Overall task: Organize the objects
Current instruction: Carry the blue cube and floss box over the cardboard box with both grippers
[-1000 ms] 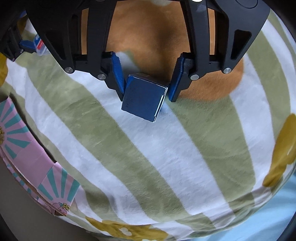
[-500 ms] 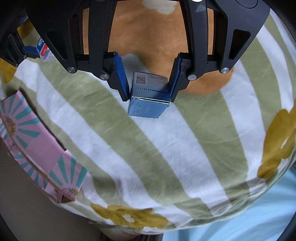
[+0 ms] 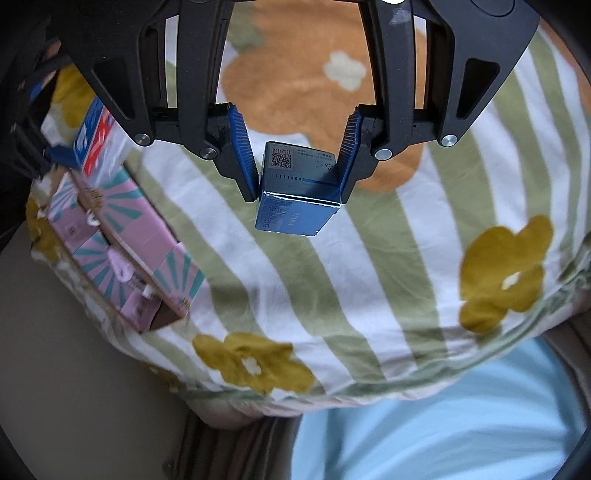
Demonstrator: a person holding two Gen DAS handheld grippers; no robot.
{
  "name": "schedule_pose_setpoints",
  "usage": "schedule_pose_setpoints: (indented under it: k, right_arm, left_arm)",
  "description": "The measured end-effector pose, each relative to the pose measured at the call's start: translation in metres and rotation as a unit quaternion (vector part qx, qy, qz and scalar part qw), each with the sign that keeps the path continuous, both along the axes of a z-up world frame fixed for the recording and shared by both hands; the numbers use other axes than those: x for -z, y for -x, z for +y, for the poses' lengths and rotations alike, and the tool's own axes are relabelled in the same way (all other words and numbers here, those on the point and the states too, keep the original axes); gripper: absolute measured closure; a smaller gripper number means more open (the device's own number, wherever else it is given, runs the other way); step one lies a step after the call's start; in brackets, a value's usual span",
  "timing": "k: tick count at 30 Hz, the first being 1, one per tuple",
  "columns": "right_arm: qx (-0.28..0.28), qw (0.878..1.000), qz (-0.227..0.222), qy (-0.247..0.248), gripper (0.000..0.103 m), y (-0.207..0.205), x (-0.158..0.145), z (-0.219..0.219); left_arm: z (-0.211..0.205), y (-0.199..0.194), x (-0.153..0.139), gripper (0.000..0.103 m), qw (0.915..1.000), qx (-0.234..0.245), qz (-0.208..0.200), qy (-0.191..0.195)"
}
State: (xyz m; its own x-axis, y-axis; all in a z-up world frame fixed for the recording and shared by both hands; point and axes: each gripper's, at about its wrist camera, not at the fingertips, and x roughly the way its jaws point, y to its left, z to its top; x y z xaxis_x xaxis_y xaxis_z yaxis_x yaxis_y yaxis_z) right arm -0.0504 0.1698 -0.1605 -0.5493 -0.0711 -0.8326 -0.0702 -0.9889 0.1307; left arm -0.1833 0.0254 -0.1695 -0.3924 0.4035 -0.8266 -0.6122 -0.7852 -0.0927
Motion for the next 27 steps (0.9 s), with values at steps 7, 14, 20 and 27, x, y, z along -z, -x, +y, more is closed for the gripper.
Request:
schedule_pose_setpoints:
  k: [7,14,20,27]
  right_arm:
    - [-0.024,1.000,0.014,0.003,0.023,-0.004,-0.059,0.013]
    - [-0.058,0.998,0.020,0.019,0.023,-0.016,-0.094,0.016]
    - [-0.078,0.996,0.037,0.026,0.023,-0.029,-0.111,0.018]
    - [-0.082,0.995,0.052,0.032,0.023,-0.034,-0.120,0.025]
  left_arm:
    - [-0.027,-0.040,-0.058,0.065,0.9974,-0.069,-0.004,-0.021]
    - [-0.043,-0.089,-0.103,0.065,0.9877,-0.152,-0.005,-0.037]
    - [-0.044,-0.119,-0.119,0.065,0.9853,-0.167,0.007,-0.034]
    - [-0.038,-0.132,-0.133,0.065,0.9848,-0.169,0.027,-0.032]
